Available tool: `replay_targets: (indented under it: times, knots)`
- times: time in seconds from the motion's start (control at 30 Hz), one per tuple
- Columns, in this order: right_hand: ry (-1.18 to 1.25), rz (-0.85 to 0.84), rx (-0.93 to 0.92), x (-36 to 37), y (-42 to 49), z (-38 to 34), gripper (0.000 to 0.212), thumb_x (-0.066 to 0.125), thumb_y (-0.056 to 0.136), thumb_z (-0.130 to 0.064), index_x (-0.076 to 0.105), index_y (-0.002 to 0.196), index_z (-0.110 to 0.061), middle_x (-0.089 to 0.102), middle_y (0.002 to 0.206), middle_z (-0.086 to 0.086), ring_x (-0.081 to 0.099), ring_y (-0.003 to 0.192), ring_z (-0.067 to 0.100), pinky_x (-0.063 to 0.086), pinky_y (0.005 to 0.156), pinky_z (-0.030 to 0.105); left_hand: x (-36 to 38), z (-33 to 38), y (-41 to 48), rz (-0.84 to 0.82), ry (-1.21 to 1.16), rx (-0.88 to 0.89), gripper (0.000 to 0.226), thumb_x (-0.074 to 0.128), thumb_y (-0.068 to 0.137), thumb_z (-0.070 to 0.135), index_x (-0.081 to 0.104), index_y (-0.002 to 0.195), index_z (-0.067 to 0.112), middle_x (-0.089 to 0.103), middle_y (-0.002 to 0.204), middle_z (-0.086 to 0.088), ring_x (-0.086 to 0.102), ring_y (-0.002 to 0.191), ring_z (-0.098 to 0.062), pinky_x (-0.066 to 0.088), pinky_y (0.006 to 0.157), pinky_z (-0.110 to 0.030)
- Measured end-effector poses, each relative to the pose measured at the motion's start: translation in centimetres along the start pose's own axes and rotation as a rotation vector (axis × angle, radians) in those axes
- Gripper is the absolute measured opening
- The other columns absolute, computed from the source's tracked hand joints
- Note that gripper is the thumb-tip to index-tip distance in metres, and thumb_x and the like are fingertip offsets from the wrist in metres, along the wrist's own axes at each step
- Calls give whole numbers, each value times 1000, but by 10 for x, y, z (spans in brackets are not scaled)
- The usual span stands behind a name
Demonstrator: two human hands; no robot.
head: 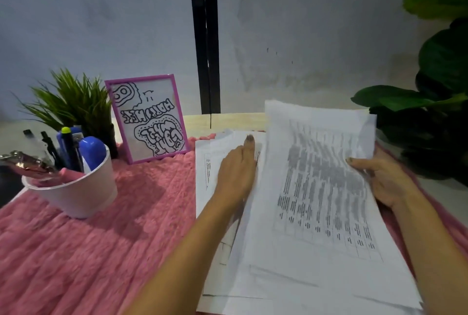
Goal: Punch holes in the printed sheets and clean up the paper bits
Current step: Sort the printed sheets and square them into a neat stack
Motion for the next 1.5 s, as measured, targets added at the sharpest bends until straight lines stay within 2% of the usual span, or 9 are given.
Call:
replay_targets:
  times: [0.17, 0.3, 0.37, 0.43, 0.53, 0.7, 1.03, 1.23, 1.5]
  knots:
    - [343, 13, 67, -16, -14, -4, 30, 35, 95, -3, 60, 111, -9, 72, 77, 2, 72, 68, 17, 60, 55, 34, -23, -17, -1, 123, 748, -117, 86, 61, 78, 68, 39, 131, 3, 46, 133, -14, 40, 126, -33, 35, 103, -40]
    - [486, -23, 113, -12, -21, 2, 31, 41, 94, -10, 71, 89, -15, 66, 81, 1, 70, 65, 13, 58, 52, 29, -30, -20, 1, 148, 527, -155, 97, 81, 72, 50, 31, 137, -2, 39, 138, -17, 43, 126, -34, 41, 100, -39]
    - [493, -116, 85, 8, -31, -7, 15, 75, 67, -10, 71, 81, -13, 65, 74, 3, 68, 56, 12, 55, 46, 24, -34, -22, 3, 159, 378, -172, 91, 87, 70, 37, 35, 133, -2, 42, 134, -18, 50, 120, -34, 48, 95, -40]
    - [471, -137, 73, 16, -34, -11, 54, 91, 34, -8, 63, 81, -11, 64, 60, 3, 63, 45, 10, 50, 38, 20, -35, -23, 4, 177, 265, -173, 79, 88, 70, 23, 41, 128, -1, 53, 124, -16, 56, 112, -34, 52, 91, -44]
    - [374, -57, 58, 9, -21, -6, 19, 53, 86, 2, 67, 91, -11, 73, 73, 5, 71, 59, 15, 58, 50, 26, -37, -27, 6, 223, 30, -125, 62, 84, 71, 10, 47, 120, 8, 60, 110, -6, 59, 101, -27, 55, 86, -47]
    - [114, 70, 28, -6, -2, 2, 37, 45, 85, 10, 68, 105, -11, 75, 97, 7, 73, 79, 22, 61, 64, 34, -42, -32, 19, 190, -425, -21, 43, 65, 84, -3, 51, 117, 20, 66, 112, -6, 66, 101, -22, 57, 87, -42]
    - [2, -2, -107, 18, 0, -2, 36, 49, 86, 15, 63, 112, -6, 73, 108, 10, 71, 99, 24, 59, 70, 25, -29, -8, 16, 47, -485, -9, 10, 54, 95, 22, 55, 106, 22, 64, 104, 1, 64, 94, -18, 52, 83, -34]
    - [21, 29, -302, 17, 0, -18, 87, 57, 84, 16, 25, 153, -25, 67, 121, 4, 67, 111, 21, 57, 88, 36, -6, 2, 4, -103, -325, 91, 52, 77, 79, 4, 48, 121, 12, 61, 97, 7, 67, 70, 1, 48, 50, -7]
    - [-11, -198, -87, 32, -30, -28, 44, 58, 86, -14, 59, 129, -5, 66, 124, 17, 67, 108, 32, 52, 96, 47, -51, 34, -9, 132, -601, 219, 44, 68, 85, -2, 51, 120, 18, 67, 114, -6, 68, 102, -19, 58, 86, -31]
Point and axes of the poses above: each hand's wrist, its own y-axis towards the middle knuckle, its own x-axis out of the palm, z = x × y, the point moved 8 cm from there along y, towards the middle knuckle
